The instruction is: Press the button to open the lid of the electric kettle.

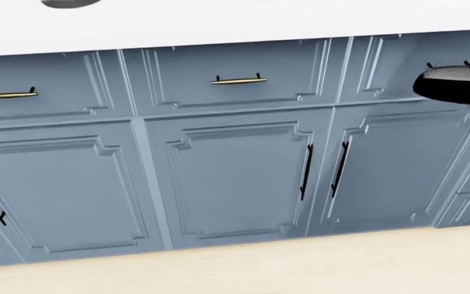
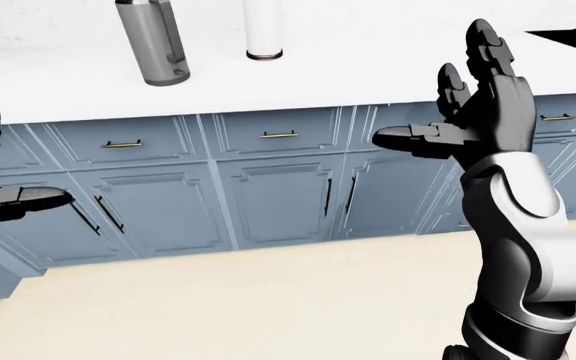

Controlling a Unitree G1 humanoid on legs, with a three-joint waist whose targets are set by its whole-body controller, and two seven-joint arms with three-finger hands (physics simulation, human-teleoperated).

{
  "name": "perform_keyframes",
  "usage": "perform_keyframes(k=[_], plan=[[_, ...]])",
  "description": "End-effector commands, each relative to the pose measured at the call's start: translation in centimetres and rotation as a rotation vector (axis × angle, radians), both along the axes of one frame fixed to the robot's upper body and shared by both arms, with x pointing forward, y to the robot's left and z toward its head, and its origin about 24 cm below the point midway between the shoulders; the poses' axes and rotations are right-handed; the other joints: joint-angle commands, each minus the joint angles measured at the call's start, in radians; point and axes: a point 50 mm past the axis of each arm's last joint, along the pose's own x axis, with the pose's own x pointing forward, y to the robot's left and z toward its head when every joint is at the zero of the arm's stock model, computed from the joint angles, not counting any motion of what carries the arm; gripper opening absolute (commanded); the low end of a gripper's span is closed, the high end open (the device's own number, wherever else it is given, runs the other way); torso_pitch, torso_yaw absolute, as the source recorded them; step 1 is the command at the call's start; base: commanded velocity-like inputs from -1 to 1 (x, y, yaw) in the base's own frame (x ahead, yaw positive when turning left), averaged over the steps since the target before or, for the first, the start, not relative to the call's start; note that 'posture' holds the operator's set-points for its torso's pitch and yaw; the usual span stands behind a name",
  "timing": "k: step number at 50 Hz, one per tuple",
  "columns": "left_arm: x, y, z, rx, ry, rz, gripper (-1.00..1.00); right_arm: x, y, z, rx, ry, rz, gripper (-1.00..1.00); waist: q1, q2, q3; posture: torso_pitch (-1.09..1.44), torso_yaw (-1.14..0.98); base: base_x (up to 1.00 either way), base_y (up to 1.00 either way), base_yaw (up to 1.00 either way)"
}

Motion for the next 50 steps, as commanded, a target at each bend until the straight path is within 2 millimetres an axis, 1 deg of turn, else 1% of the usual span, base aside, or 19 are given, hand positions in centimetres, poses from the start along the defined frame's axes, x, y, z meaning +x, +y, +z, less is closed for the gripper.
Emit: perform_keyframes(k=[1, 9, 11, 13, 14, 16, 23, 26, 27, 28, 30, 32, 34, 37, 38, 39, 40, 42, 50], plan=[[-0.74, 0.42, 1.63, 0.034, -0.081, 0.037, 1.0, -0.54, 0.42, 1.91, -0.023, -0.09, 0.019, 1.0, 0.008, -0.008, -0.022, 0.0, 0.0, 0.12, 0.0, 0.0], [-0.78, 0.48, 1.68, 0.036, -0.078, 0.04, 1.0, -0.82, 0.42, 2.27, -0.032, -0.097, 0.021, 1.0, 0.007, 0.038, -0.016, 0.0, 0.0, 0.13, 0.14, 0.0], [-0.84, 0.46, 1.7, 0.037, -0.078, 0.04, 1.0, -0.87, 0.42, 2.27, -0.03, -0.096, 0.021, 1.0, 0.002, 0.063, -0.024, 0.0, 0.0, 0.15, 0.29, 0.0], [-0.82, 0.53, 1.68, 0.032, -0.077, 0.041, 1.0, -0.89, 0.44, 2.23, -0.03, -0.095, 0.022, 1.0, -0.003, 0.117, -0.041, 0.0, 0.0, 0.14, 0.29, 0.0], [-0.86, 0.56, 1.76, 0.032, -0.079, 0.042, 1.0, -0.94, 0.47, 2.34, -0.03, -0.097, 0.024, 1.0, 0.0, 0.1, -0.034, 0.0, 0.0, 0.14, 0.3, 0.0], [-0.86, 0.55, 1.72, 0.033, -0.078, 0.043, 1.0, -0.98, 0.51, 2.33, -0.033, -0.097, 0.027, 1.0, 0.002, 0.097, -0.017, 0.0, 0.0, 0.14, 0.3, 0.0], [-0.89, 0.51, 1.7, 0.04, -0.077, 0.044, 1.0, -1.03, 0.41, 2.27, -0.036, -0.095, 0.027, 1.0, 0.012, 0.032, -0.015, 0.0, 0.0, 0.14, 0.29, 0.0], [-0.78, 0.53, 1.54, 0.043, -0.076, 0.048, 1.0, -0.98, 0.43, 2.24, -0.038, -0.096, 0.027, 1.0, 0.018, -0.017, -0.021, 0.0, 0.0, 0.14, 0.29, 0.0], [-0.71, 0.55, 1.45, 0.042, -0.073, 0.048, 1.0, -0.95, 0.41, 2.25, -0.039, -0.096, 0.027, 1.0, 0.024, -0.02, -0.028, 0.0, 0.0, 0.14, 0.3, 0.0], [-0.71, 0.53, 1.51, 0.043, -0.074, 0.048, 1.0, -0.93, 0.39, 2.26, -0.039, -0.095, 0.027, 1.0, 0.01, 0.002, -0.021, 0.0, 0.0, 0.15, 0.29, 0.0], [-0.75, 0.52, 1.59, 0.043, -0.076, 0.047, 1.0, -0.92, 0.41, 2.26, -0.041, -0.095, 0.028, 1.0, 0.009, -0.021, -0.024, 0.0, 0.0, 0.16, 0.3, 0.0], [-0.76, 0.54, 1.61, 0.042, -0.076, 0.047, 1.0, -0.92, 0.42, 2.23, -0.042, -0.094, 0.027, 1.0, 0.005, -0.017, -0.033, 0.0, 0.0, 0.16, 0.29, 0.0], [-0.79, 0.52, 1.66, 0.04, -0.078, 0.046, 1.0, -0.92, 0.43, 2.27, -0.042, -0.094, 0.026, 1.0, 0.002, -0.001, -0.023, 0.0, 0.0, 0.16, 0.29, 0.0], [-0.82, 0.51, 1.67, 0.039, -0.078, 0.044, 1.0, -0.94, 0.45, 2.35, -0.044, -0.095, 0.027, 1.0, -0.005, 0.042, -0.013, 0.0, 0.0, 0.15, 0.29, 0.0], [-0.87, 0.55, 1.69, 0.039, -0.078, 0.045, 1.0, -0.96, 0.48, 2.35, -0.045, -0.096, 0.028, 1.0, -0.007, 0.067, -0.019, 0.0, 0.0, 0.16, 0.29, 0.0], [-0.9, 0.59, 1.68, 0.039, -0.078, 0.046, 1.0, -0.97, 0.49, 2.35, -0.044, -0.096, 0.028, 1.0, -0.009, 0.109, -0.034, 0.0, 0.0, 0.15, 0.3, 0.0], [-0.91, 0.57, 1.66, 0.04, -0.077, 0.046, 1.0, -0.96, 0.47, 2.32, -0.044, -0.095, 0.027, 1.0, -0.011, 0.123, -0.051, 0.0, 0.0, 0.15, 0.3, 0.0], [-0.93, 0.54, 1.73, 0.04, -0.079, 0.044, 1.0, -0.96, 0.53, 2.29, -0.046, -0.095, 0.028, 1.0, 0.0, 0.106, -0.019, 0.0, 0.0, 0.16, 0.3, 0.0], [-0.75, 0.4, 1.69, 0.043, -0.076, 0.041, 1.0, -0.86, 0.46, 2.05, -0.045, -0.09, 0.026, 1.0, 0.013, 0.017, -0.013, 0.0, 0.0, 0.15, 0.29, 0.0]])
